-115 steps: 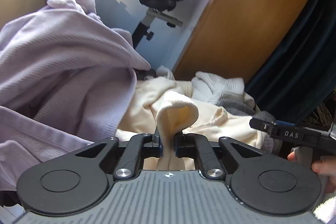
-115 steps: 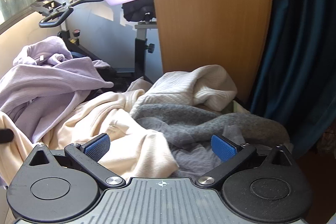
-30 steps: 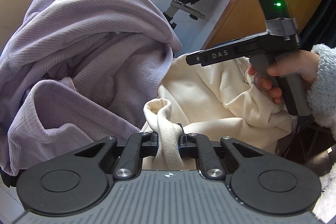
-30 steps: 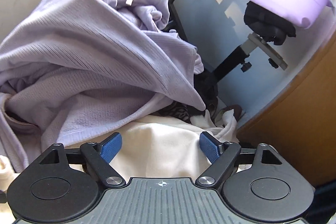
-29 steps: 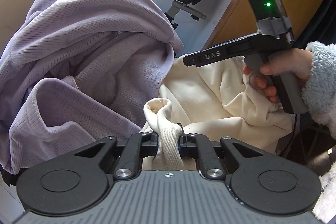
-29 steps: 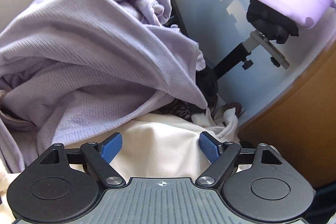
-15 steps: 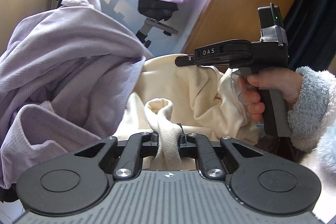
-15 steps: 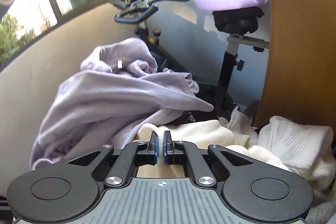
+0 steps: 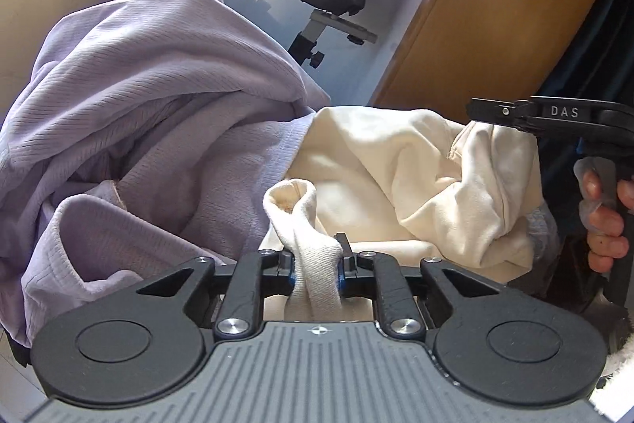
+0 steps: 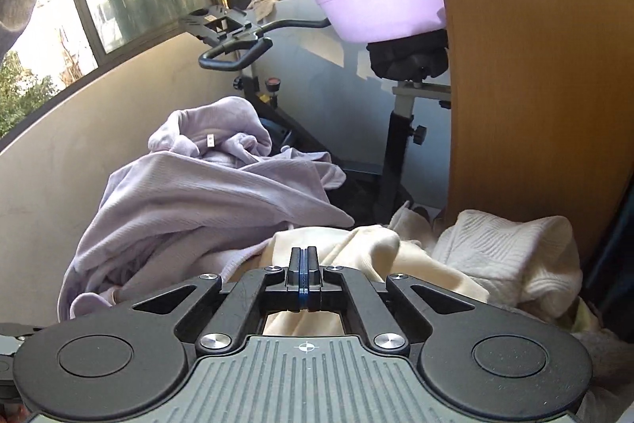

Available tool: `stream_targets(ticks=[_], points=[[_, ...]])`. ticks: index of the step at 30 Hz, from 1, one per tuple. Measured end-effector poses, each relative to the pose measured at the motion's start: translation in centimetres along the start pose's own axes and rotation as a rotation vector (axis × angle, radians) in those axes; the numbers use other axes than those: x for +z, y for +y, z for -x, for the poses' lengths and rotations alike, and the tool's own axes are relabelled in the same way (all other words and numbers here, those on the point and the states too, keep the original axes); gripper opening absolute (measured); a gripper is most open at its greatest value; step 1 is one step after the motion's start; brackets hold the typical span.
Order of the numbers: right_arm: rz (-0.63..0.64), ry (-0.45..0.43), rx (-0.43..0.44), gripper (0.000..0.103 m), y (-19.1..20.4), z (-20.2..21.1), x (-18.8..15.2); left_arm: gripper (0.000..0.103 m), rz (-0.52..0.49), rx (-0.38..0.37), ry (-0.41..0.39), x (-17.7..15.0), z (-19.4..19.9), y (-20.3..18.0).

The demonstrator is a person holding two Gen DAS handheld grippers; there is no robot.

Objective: Fold clothes

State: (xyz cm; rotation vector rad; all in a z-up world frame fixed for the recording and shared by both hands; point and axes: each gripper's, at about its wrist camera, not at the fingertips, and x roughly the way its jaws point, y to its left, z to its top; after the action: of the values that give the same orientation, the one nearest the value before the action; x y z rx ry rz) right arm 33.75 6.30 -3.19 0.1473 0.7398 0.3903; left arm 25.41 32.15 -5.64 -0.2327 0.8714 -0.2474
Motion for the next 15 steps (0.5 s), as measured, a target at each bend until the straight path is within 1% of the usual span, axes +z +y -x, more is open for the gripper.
stream_targets(ticks=[1, 2, 3, 4, 5, 7, 9, 11, 13, 15], points=[[0.000, 0.014, 0.000, 0.000, 0.2, -0.2, -0.1, 0.024, -0.009, 0.011, 0.002, 0.1, -0.2, 0.2], [-0.009, 0.025, -0.003, 0.004, 0.3, -0.3, -0.1, 0.026, -0.022, 0.025, 0.004, 0.1, -0.3, 0.3], [-0.023, 0.035, -0.001, 0.006, 0.5, -0.5, 0.0, 0.029, -0.035, 0.038, 0.006, 0.2, -0.5, 0.4], [-0.047, 0.042, 0.016, 0.012, 0.6, -0.9, 0.2, 0.030, -0.048, 0.052, 0.008, 0.3, -0.7, 0.5], [-0.071, 0.049, 0.034, 0.022, 0.8, -1.3, 0.4, 0.030, -0.053, 0.054, 0.010, 0.3, -0.8, 0.6], [-0.112, 0.067, 0.083, 0.034, 1.3, -2.4, 0.9, 0.033, -0.050, 0.042, 0.014, 0.3, -0.8, 1.1], [-0.125, 0.093, 0.121, 0.034, 2.3, -4.2, 1.3, 0.038, -0.047, 0.043, 0.014, 0.1, -0.9, 1.7], [-0.120, 0.135, 0.141, 0.039, 3.6, -6.6, 1.4, 0.044, -0.050, 0.054, 0.008, -0.2, -0.8, 2.3], [-0.120, 0.192, 0.157, 0.041, 4.9, -9.6, 1.2, 0.056, -0.055, 0.070, 0.003, -0.4, -0.5, 3.0], [-0.138, 0.258, 0.159, 0.041, 5.9, -12.8, 0.9, 0.059, -0.061, 0.089, 0.002, -0.6, -0.3, 3.9]])
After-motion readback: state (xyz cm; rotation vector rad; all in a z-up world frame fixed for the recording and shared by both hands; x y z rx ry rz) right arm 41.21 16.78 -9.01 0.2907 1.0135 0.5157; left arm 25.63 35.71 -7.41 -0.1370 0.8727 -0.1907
